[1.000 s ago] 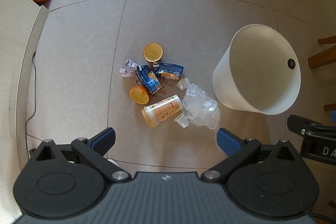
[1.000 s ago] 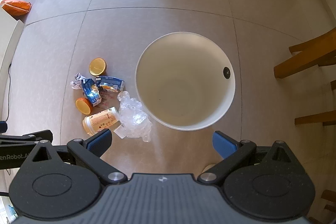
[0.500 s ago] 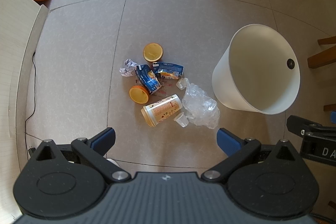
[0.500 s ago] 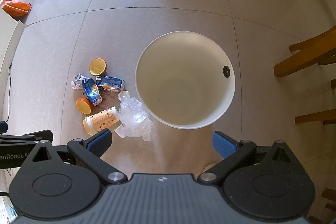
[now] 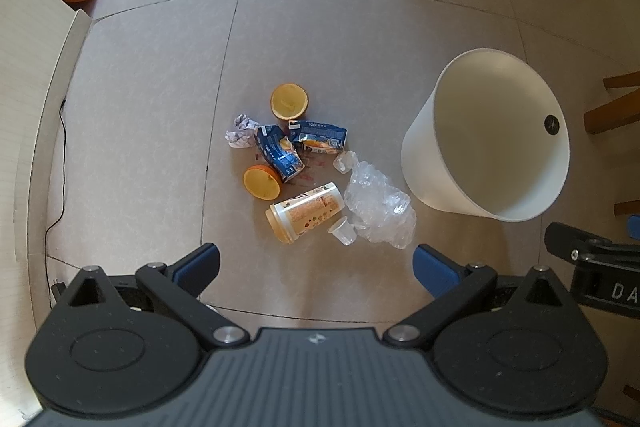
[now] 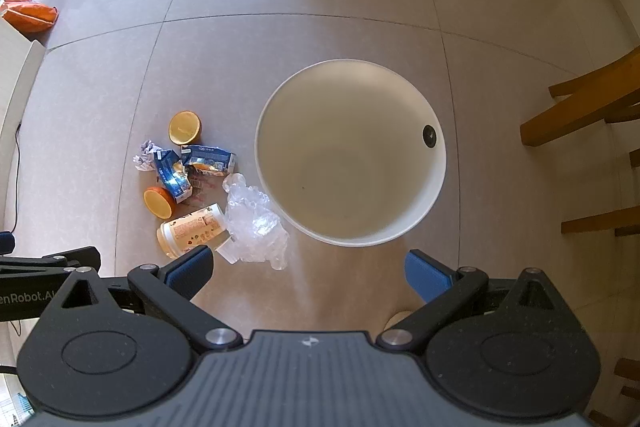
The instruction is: Collect trash
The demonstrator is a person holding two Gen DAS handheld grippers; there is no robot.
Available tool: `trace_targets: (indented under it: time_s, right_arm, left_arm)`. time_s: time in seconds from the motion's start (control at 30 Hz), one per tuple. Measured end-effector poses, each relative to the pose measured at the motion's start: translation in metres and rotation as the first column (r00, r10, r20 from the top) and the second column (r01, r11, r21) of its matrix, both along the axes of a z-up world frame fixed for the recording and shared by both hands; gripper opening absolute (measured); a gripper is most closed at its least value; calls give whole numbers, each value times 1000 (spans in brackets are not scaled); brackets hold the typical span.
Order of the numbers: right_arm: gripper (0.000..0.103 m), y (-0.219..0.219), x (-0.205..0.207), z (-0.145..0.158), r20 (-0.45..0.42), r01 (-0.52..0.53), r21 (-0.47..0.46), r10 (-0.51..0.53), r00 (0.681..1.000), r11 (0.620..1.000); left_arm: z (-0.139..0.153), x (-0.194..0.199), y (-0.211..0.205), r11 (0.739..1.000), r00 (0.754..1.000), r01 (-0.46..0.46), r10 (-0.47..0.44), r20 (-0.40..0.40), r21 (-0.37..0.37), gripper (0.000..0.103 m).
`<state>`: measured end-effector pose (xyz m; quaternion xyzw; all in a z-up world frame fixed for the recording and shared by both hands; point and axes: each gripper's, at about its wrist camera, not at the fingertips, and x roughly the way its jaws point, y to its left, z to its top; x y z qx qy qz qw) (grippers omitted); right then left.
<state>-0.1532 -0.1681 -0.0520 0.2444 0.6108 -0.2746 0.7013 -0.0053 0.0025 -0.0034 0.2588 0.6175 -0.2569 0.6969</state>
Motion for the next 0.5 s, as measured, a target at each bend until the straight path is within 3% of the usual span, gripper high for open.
trace_targets:
  time_s: [0.5]
  right_arm:
    - [103,2,-2,-8,-3,-9,-11,9,1000,1000]
  left_arm:
    - [-7,0,-3,1000,1000,-14,14,0,-23,102]
